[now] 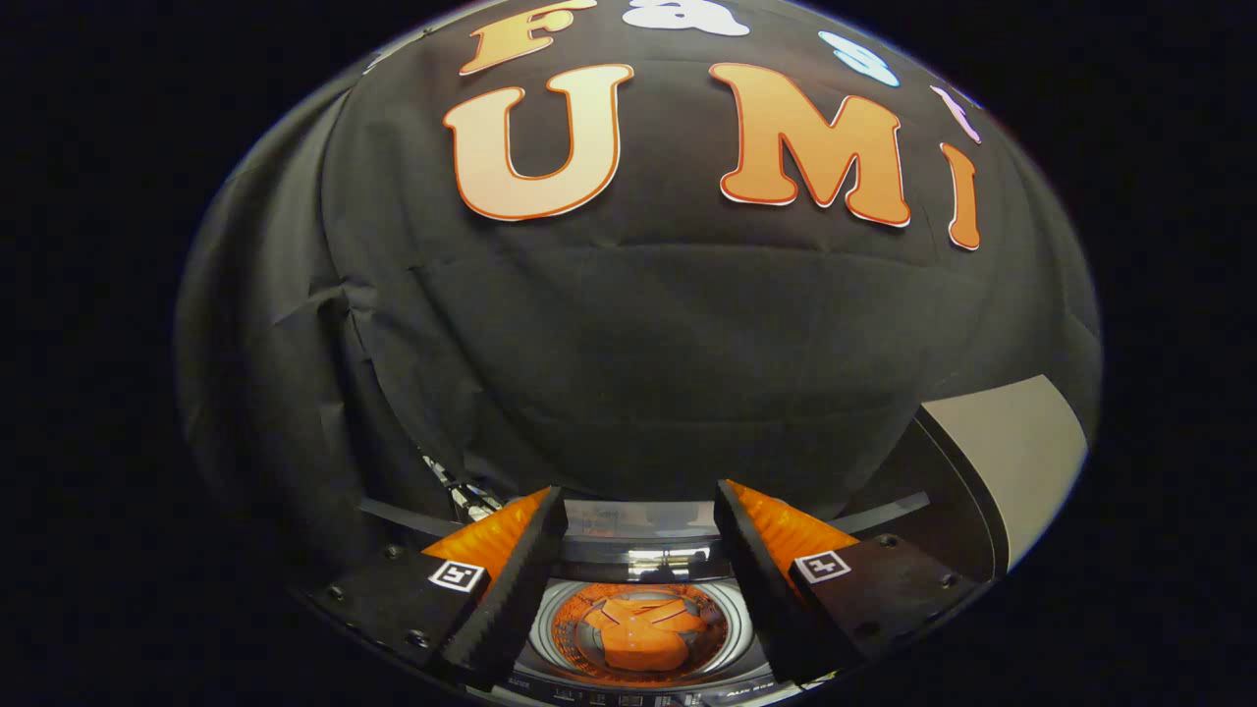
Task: Put the clothes into the washing machine and then close the washing machine lid.
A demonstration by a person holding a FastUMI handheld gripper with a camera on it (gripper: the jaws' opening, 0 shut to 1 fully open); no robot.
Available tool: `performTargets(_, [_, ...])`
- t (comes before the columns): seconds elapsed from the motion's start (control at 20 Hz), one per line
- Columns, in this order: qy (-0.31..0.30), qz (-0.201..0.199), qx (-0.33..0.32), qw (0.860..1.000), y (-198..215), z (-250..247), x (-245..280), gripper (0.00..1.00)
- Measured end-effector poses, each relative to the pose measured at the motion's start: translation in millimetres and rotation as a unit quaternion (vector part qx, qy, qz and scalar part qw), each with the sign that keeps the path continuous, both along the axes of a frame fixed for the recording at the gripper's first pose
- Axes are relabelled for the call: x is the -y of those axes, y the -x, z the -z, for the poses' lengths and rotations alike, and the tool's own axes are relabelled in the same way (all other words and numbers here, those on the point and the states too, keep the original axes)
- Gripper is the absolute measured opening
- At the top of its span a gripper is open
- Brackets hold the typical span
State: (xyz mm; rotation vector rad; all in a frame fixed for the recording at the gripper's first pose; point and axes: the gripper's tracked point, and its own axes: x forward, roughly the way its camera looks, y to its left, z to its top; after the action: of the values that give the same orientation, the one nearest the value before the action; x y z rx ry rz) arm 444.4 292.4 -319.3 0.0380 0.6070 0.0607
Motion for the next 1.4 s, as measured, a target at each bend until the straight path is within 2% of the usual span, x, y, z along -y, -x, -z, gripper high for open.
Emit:
performTargets(0.35, [-0.008, -0.001, -0.012, 1.000, 41, 15, -3, 0.99])
performTargets(0.65, [-0.005, 0.005, -0.069, 0.998, 81, 59, 2, 1.00])
performTargets(0.8, [-0.013, 0.007, -0.074, 0.997, 88, 65, 1, 1.00])
performTargets(1.4, [-0.035, 0.000, 0.000, 0.999, 108, -28, 27, 0.99])
